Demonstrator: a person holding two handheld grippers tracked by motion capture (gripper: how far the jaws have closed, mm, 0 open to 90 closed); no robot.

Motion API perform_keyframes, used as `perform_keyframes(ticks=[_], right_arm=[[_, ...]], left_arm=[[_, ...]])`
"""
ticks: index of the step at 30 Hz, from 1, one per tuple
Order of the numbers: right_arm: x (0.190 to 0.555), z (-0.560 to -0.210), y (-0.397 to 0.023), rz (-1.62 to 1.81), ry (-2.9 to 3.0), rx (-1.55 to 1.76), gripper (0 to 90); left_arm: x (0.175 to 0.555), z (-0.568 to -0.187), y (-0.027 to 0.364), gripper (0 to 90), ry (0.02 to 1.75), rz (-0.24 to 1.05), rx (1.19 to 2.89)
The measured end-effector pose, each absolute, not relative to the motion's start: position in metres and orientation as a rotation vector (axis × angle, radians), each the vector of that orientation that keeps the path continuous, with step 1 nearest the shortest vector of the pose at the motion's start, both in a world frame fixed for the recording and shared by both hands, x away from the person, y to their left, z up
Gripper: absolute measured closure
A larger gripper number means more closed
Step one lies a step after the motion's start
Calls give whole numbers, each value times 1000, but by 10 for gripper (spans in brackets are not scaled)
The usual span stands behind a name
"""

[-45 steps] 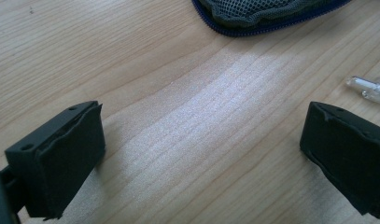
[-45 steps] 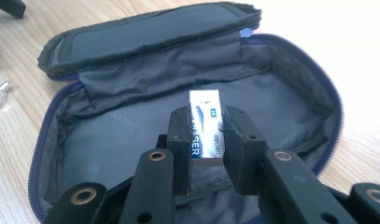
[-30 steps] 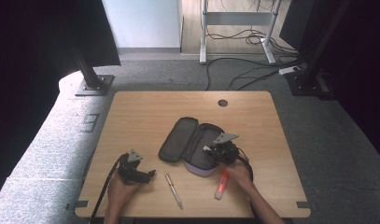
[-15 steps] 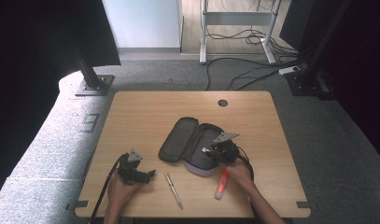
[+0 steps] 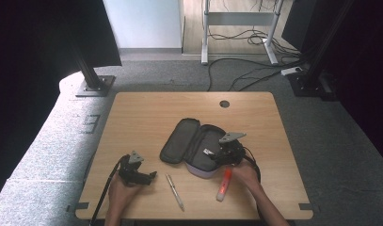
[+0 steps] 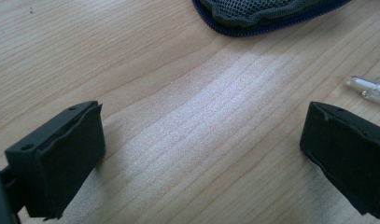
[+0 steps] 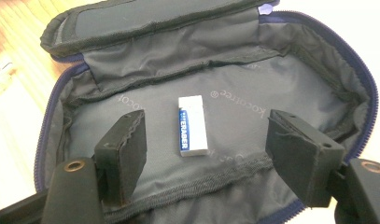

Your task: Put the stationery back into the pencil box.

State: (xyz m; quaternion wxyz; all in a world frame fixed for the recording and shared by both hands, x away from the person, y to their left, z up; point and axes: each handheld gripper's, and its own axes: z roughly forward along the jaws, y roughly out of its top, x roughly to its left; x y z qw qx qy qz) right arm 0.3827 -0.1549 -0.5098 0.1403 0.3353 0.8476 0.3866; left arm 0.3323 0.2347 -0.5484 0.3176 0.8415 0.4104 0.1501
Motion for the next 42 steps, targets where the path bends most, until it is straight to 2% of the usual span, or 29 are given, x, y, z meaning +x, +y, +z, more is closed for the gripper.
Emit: perform_keyframes(ticks=[7,16,29,42], right_arm=[[379,-508,-158,1111,2451,978,249],[370,-501,-166,1107,2423,1001,136],[358,-497,-174,1102,2425,991,110],[338,-503,-189,1104,2427,994,127]], left_arm=[[332,-548,235,0,1080,395,2214],[332,-548,235,0,1080,395,2215],[332,-548,235,0,1079,395,2215],[332,-548,235,0,1080,395,2215]])
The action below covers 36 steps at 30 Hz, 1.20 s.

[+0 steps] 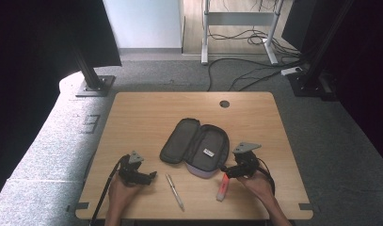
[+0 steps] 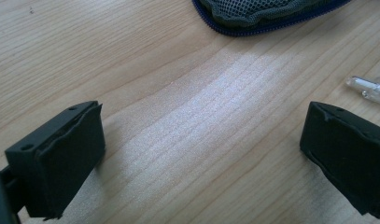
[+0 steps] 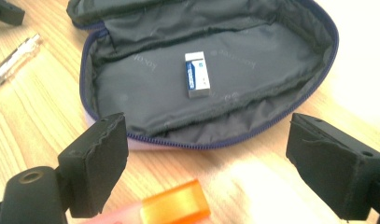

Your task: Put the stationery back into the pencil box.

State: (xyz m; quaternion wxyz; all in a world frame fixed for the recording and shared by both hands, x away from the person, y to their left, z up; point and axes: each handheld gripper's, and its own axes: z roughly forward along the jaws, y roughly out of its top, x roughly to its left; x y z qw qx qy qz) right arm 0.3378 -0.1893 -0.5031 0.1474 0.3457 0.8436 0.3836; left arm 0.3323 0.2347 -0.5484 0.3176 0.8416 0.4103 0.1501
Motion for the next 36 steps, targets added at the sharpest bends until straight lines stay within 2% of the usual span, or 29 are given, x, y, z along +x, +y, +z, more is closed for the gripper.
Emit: perform_keyframes(ticks=[22,36], right_arm=[[306,-514,-197,1106,2409,1018,136],[296,-535,-188,1072,2456,1033,128]], left_arm=[[332,-548,235,0,1080,395,2214],[332,-548,235,0,1080,395,2214]])
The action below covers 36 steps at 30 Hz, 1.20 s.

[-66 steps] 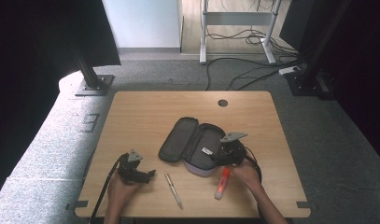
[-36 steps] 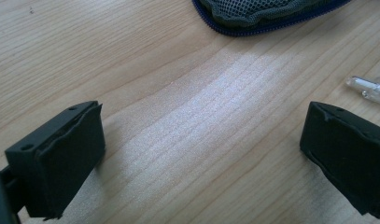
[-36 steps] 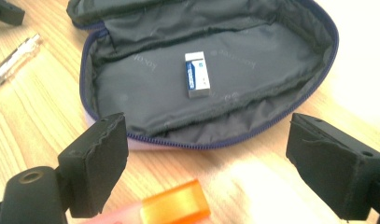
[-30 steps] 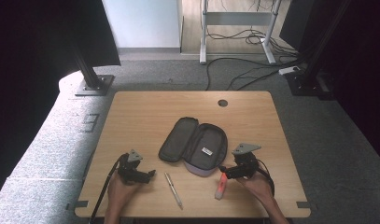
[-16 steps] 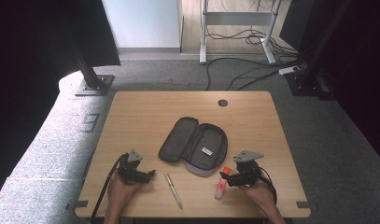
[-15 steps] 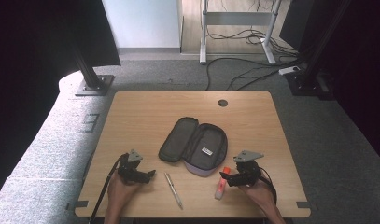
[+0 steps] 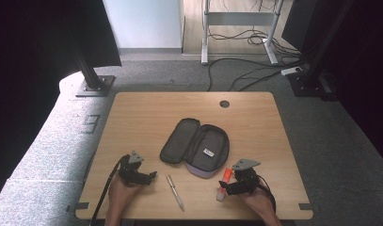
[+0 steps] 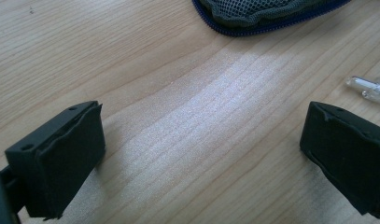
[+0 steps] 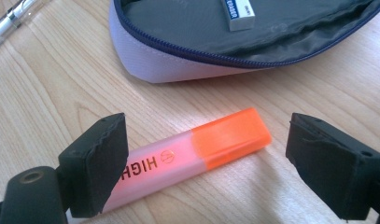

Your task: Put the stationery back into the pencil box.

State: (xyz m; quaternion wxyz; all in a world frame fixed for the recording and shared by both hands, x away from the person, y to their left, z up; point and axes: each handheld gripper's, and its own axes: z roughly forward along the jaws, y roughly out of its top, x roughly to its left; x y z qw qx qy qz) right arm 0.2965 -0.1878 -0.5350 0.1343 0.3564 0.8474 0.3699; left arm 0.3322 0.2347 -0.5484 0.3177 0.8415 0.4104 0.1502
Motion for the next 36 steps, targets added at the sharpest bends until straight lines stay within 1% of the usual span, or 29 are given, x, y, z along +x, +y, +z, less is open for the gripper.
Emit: perform_keyframes(ticks=[13,19,20,22,25,27,28,30,31,32,35,36], right_arm=[[294,-543,-181,1041,2469,1017,129],[292,-545,-186,1020,2470,1038,142],[291,-545,-188,1017,2472,1041,170],[291,-546,-190,1014,2470,1034,181],[290,-546,-197,1011,2470,1042,242],[290,-546,-198,1008,2468,1042,254],[288,-546,-202,1006,2467,1045,286],[288,-546,-203,1007,2465,1040,303],[287,-546,-207,1006,2461,1045,343],[287,-546,-207,1006,2461,1045,343],[287,-545,-213,1008,2460,1038,416],[286,-544,-216,1013,2456,1043,467]], left_arm=[[332,-548,235,0,1080,395,2214],[332,-548,235,0,1080,395,2214],[332,-548,235,0,1080,395,2214],[332,-548,235,0,1080,395,2214],[332,-548,235,0,1080,395,2214],[332,-548,235,0,1080,395,2214],[332,-548,235,0,1080,395,2214],[332,-548,235,0,1080,395,2214],[332,-548,235,0,1080,395,2214],[332,-548,235,0,1080,395,2214],[332,-548,235,0,1080,396,2215],[332,-548,235,0,1080,395,2214]])
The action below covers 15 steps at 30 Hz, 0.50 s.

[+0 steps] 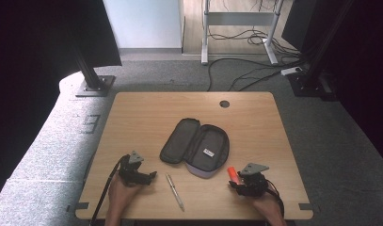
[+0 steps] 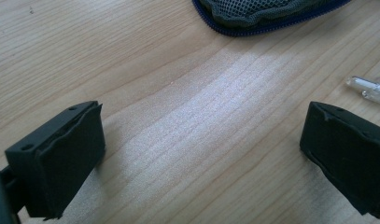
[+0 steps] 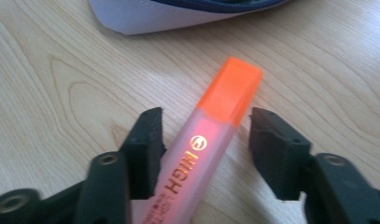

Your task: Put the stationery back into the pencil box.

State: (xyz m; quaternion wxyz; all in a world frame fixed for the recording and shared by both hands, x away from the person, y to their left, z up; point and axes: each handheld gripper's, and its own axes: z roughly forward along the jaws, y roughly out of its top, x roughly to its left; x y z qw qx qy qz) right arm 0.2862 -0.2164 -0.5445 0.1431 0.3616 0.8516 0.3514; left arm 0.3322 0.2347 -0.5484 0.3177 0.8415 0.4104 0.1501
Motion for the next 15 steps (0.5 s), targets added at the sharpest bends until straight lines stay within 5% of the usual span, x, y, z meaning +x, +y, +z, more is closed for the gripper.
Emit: perform_keyframes(ticks=[8,15], right_arm=[[286,-544,-227,1012,2436,1073,623],[288,-543,-229,1012,2427,1093,654]], left_arm=[[332,-548,235,0,1080,395,2214],[332,-548,235,0,1080,395,2214]])
